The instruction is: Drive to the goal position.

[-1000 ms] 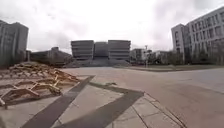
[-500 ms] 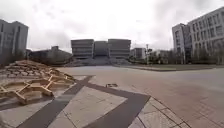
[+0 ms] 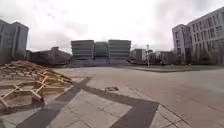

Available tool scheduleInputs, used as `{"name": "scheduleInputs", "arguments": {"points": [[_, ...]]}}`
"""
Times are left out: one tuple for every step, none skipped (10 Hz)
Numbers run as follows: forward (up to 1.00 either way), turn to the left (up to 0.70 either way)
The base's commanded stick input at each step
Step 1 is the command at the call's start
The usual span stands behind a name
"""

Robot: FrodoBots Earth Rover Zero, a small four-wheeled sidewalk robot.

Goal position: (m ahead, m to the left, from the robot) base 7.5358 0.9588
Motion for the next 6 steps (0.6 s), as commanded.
{"name": "scheduleInputs", "arguments": {"points": [[0.7,0.02],[0.7,0.02],[0.7,0.02],[0.7,0.02],[0.7,0.02],[0.7,0.02]]}}
